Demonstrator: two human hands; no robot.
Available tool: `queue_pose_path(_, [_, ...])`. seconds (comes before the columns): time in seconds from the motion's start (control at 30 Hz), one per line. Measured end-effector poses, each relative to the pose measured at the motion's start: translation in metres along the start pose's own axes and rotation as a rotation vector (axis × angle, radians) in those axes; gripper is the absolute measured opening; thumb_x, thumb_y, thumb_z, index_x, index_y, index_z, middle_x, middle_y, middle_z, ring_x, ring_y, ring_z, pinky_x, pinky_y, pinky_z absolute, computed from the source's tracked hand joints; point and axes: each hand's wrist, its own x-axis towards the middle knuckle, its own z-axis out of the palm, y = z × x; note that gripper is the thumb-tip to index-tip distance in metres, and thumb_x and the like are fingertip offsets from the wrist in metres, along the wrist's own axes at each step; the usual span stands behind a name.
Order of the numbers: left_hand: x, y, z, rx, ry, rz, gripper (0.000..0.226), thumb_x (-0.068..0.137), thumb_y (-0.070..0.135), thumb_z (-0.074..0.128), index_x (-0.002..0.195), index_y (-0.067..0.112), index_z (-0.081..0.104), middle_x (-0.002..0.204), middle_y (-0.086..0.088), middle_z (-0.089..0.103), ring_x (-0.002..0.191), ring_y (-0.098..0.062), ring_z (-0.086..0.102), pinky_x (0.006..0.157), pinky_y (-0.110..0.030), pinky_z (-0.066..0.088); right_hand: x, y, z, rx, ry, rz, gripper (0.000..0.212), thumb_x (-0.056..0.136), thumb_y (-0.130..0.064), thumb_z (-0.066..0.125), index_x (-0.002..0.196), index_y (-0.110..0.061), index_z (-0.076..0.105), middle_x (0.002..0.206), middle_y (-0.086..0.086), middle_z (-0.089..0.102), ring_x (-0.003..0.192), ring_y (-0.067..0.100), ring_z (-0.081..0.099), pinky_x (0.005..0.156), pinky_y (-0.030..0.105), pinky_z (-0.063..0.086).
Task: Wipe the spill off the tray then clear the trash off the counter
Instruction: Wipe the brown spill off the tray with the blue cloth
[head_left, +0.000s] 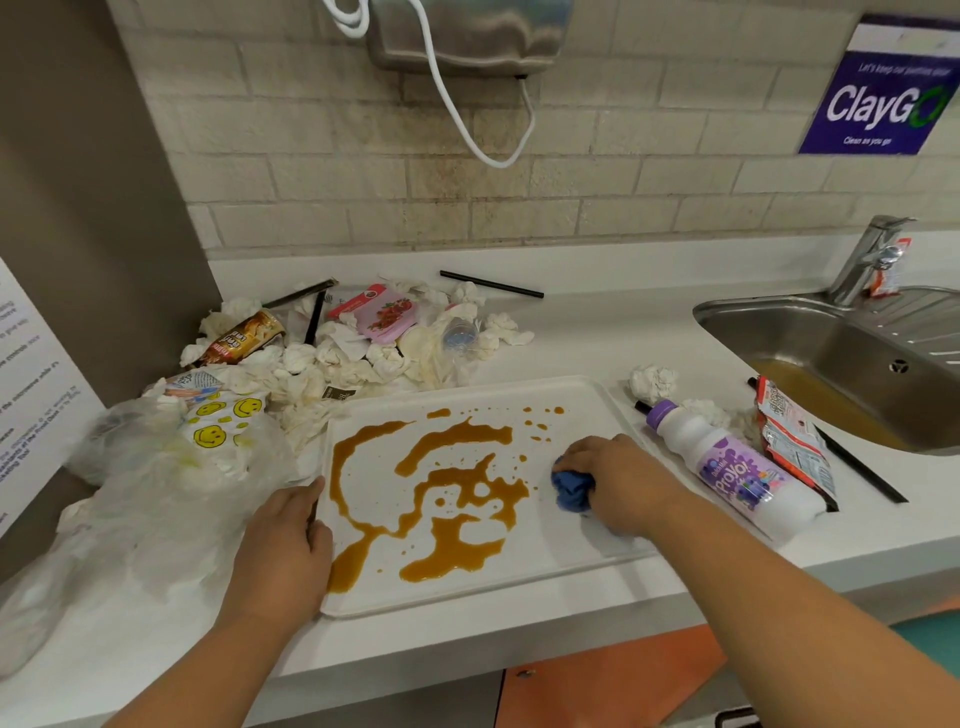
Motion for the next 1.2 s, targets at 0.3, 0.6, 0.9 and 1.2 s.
queue_pose_path(0.3, [0.0, 0.001, 0.0, -0.006, 0.001, 0.001, 0.046, 0.09, 0.007, 0.044, 0.135, 0.011, 0.051, 0.131, -0.01, 0.054, 0.12, -0.028, 0.048, 0.105, -0.042, 0.04, -0.01, 0.005, 0.004, 0.034, 0.019, -0.042, 0.034, 0.087, -0.01, 0.057, 0.116, -0.024, 0.066, 0.132, -0.01, 0.051, 0.109, 0.02, 0.049, 0.096, 0.024, 0.04])
queue_pose_path(0.6, [-0.001, 0.003, -0.002, -0.013, -0.005, -0.004, 0.047, 0.09, 0.006, 0.046, 0.137, 0.009, 0.049, 0.135, -0.011, 0.051, 0.124, -0.029, 0.045, 0.107, -0.04, 0.036, -0.029, 0.027, -0.012, 0.034, 0.083, -0.044, 0.04, 0.084, -0.005, 0.058, 0.116, -0.027, 0.068, 0.134, -0.01, 0.05, 0.116, 0.017, 0.047, 0.098, 0.017, 0.033])
queue_pose_path(0.9, [-0.002, 0.002, -0.003, -0.013, -0.01, -0.007, 0.047, 0.09, 0.008, 0.046, 0.137, 0.01, 0.048, 0.136, -0.011, 0.05, 0.124, -0.029, 0.046, 0.107, -0.041, 0.038, -0.044, 0.022, -0.064, 0.315, 0.3, 0.129, 0.013, 0.081, -0.019, 0.061, 0.094, -0.024, 0.064, 0.098, -0.004, 0.056, 0.084, 0.015, 0.055, 0.071, 0.027, 0.045])
queue_pose_path(1.2, [-0.002, 0.004, -0.004, 0.005, -0.012, -0.012, 0.047, 0.09, 0.008, 0.047, 0.136, 0.009, 0.049, 0.135, -0.011, 0.051, 0.123, -0.029, 0.047, 0.106, -0.04, 0.037, -0.024, 0.033, 0.006, 0.198, 0.14, 0.062, 0.051, 0.097, -0.03, 0.045, 0.145, -0.033, 0.03, 0.156, -0.005, 0.022, 0.139, 0.018, 0.028, 0.112, 0.028, 0.021])
